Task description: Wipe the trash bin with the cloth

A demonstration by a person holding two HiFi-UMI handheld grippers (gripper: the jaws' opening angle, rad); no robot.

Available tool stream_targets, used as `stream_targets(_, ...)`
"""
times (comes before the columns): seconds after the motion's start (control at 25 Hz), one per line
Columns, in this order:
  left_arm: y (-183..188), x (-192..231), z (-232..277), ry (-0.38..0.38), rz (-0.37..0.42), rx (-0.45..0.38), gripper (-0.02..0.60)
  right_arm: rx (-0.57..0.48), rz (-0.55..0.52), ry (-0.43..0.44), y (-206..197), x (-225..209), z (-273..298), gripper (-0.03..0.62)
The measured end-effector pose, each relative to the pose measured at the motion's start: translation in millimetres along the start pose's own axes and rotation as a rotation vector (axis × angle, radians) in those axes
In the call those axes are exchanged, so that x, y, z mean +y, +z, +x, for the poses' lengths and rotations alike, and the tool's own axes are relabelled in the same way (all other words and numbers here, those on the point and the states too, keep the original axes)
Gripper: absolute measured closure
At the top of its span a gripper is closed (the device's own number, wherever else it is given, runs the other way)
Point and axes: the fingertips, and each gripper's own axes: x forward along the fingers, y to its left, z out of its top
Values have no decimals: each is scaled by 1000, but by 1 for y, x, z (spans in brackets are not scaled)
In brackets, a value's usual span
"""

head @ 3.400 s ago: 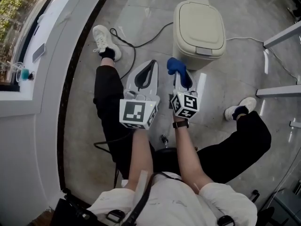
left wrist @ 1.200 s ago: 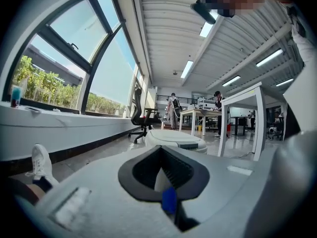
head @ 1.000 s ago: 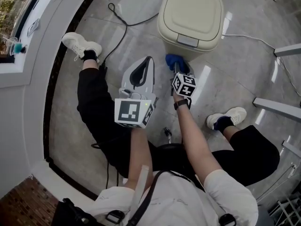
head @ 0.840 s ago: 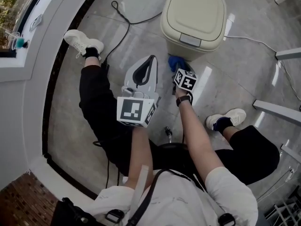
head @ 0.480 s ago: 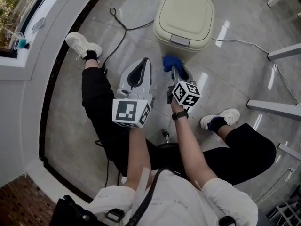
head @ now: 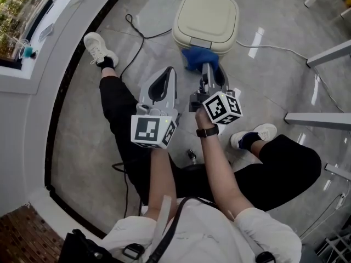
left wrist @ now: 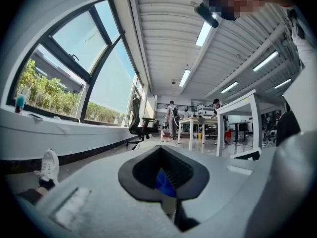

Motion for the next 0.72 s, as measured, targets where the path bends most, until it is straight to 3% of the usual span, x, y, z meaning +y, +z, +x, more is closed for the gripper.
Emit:
stream_targets(0.32,-21,-2,-4,6,22,47,584,247,118,-344,-118,-149,-8,528)
stream_targets(0.44,-19,-3,-7,12,30,53,584,339,136,-424,-155,-188,-10,528)
stream_targets(0.56,-21,-9,-7,7,45,63,584,412,131,-424,-176,-212,-12,528)
stream_targets(0.72,-23,-11,-7,7,47,76,584,314,288,-330,-136,-209,-35,528)
